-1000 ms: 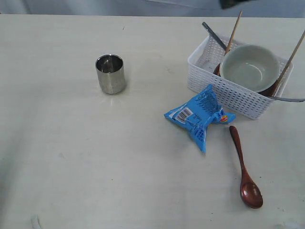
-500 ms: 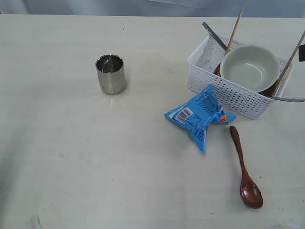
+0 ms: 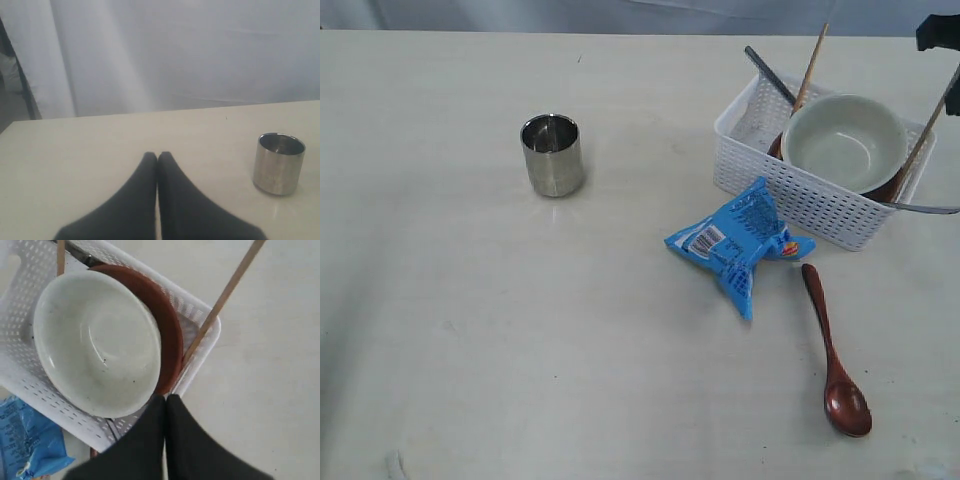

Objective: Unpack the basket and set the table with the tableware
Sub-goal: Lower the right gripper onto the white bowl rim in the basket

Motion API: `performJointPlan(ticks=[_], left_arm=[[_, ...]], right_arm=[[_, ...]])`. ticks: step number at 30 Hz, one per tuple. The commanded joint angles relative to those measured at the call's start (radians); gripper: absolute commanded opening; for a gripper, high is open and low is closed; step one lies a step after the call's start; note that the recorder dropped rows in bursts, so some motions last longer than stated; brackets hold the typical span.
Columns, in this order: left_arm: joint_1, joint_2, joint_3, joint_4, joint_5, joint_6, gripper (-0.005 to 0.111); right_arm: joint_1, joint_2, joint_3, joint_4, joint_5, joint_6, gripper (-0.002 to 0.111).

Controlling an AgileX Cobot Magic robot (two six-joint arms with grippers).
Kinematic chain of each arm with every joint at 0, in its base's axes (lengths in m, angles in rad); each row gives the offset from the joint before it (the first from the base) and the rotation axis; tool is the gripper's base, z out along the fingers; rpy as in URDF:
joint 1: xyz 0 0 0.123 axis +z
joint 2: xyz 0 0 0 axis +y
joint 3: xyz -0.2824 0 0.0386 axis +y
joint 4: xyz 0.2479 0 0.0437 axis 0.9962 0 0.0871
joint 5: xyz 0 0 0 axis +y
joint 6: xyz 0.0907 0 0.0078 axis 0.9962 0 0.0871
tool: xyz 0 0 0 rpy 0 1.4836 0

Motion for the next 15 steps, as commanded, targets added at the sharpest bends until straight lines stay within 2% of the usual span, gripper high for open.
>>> performJointPlan(ticks=[1,4,7,15], left_arm=[[0.003,-0.004,0.003,-0.001,0.0,-0.007,0.0],[0.003,-0.004,0.003,-0.001,0.0,-0.007,0.0],[0.003,-0.004,0.003,-0.001,0.0,-0.007,0.0],[0.003,-0.004,0.003,-0.001,0.0,-0.007,0.0]], right_arm=[[-0.041,0.025,-0.015,0.044,0.019,-0.038,0.014],[-0.032,0.036,-0.015,0.065,-0.02,-0.075,0.034],[-0.005,0.061,-0.015,0.072,-0.062,-0.136,0.045],[0.034,0.148,-0.015,0.064,-0.179,-0.143,0.046]])
